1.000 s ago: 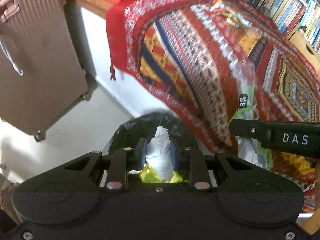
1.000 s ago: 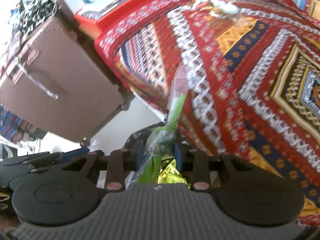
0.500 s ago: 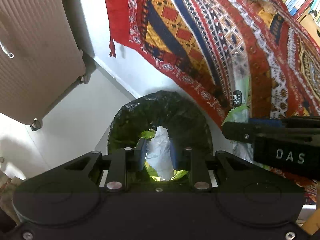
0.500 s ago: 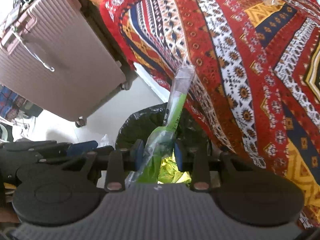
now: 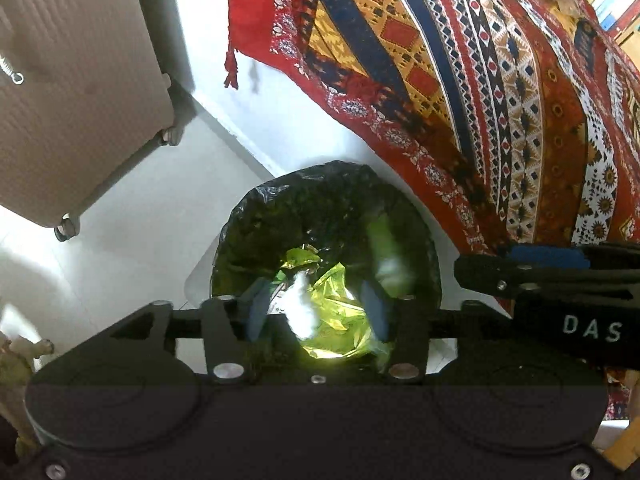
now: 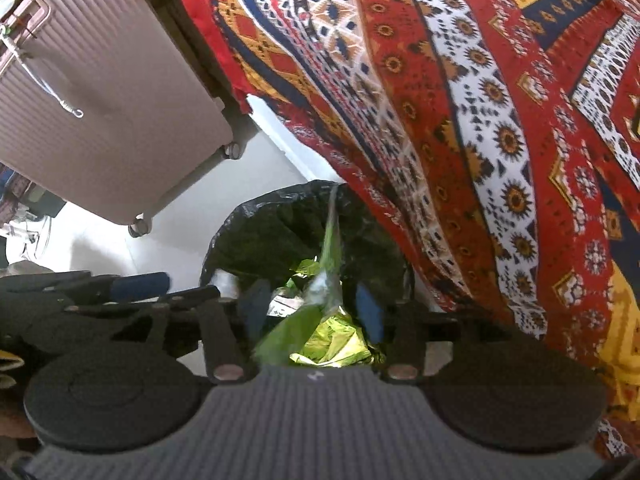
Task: Organize books
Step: 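Open both tools to drop the tissue and green bag into the bag, then move both tools back over the rug toward the remaining litter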
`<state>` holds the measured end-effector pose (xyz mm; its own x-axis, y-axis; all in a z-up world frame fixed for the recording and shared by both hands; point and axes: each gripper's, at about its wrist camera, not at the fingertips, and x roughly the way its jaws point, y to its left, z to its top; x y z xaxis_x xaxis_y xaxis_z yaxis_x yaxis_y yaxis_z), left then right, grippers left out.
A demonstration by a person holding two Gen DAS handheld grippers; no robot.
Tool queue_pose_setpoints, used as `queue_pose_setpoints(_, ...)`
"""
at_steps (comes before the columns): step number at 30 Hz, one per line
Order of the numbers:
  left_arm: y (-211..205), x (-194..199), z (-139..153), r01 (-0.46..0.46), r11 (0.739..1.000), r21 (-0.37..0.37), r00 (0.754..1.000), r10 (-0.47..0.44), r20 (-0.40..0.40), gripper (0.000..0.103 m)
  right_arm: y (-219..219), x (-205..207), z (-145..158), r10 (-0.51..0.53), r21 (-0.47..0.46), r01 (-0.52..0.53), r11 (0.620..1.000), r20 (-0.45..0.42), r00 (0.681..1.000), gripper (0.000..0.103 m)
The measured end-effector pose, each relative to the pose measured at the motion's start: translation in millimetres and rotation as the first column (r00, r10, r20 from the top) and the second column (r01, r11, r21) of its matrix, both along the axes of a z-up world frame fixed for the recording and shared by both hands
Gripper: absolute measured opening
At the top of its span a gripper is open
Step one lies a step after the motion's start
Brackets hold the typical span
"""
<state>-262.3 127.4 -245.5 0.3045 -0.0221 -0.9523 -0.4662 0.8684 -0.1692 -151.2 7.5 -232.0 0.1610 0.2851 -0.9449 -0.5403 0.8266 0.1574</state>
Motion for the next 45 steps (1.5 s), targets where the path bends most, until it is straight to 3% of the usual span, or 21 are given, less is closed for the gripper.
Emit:
queue_pose_setpoints(6, -3, 2, 13, 0.012, 0.999, 0.030, 1.000, -0.013, 0.017, 0.062, -12, -2, 12, -0.013, 0.009, 0.013, 1.000, 0.022, 1.000, 0.068)
queue_pose_setpoints(12, -3, 0, 41, 0.027, 0.997, 0.077, 0.998, -0.032, 0.062, 0.074, -28, -5, 44, -0.041, 0.059, 0.037, 0.998, 0.058, 0.998, 0.070)
queue_pose_setpoints(20, -6, 10, 99, 0.054, 0.989, 0.139, 0.986, -0.074, 0.148, 0.079, -50, -6, 107, -0.110, 0.151, 0.089, 0.984, 0.138, 0.984, 0.071)
queue_pose_setpoints(26, -14, 30, 148, 0.090, 0.980, 0.176, 0.962, -0.132, 0.241, 0.086, -74, 1, 160, -0.221, 0.219, 0.172, 0.960, 0.225, 0.949, 0.073)
queue_pose_setpoints(32, -24, 61, 188, 0.086, 0.973, 0.214, 0.935, -0.153, 0.319, 0.089, -98, 37, 192, -0.298, 0.254, 0.226, 0.940, 0.297, 0.907, 0.075)
queue_pose_setpoints(36, -31, 90, 201, 0.073, 0.976, 0.206, 0.932, -0.140, 0.334, 0.089, -111, 65, 209, -0.320, 0.259, 0.241, 0.936, 0.335, 0.886, 0.075)
queue_pose_setpoints(45, -42, 168, 224, 0.042, 0.977, 0.210, 0.928, -0.115, 0.353, 0.089, -137, 135, 220, -0.355, 0.282, 0.266, 0.922, 0.341, 0.870, 0.075)
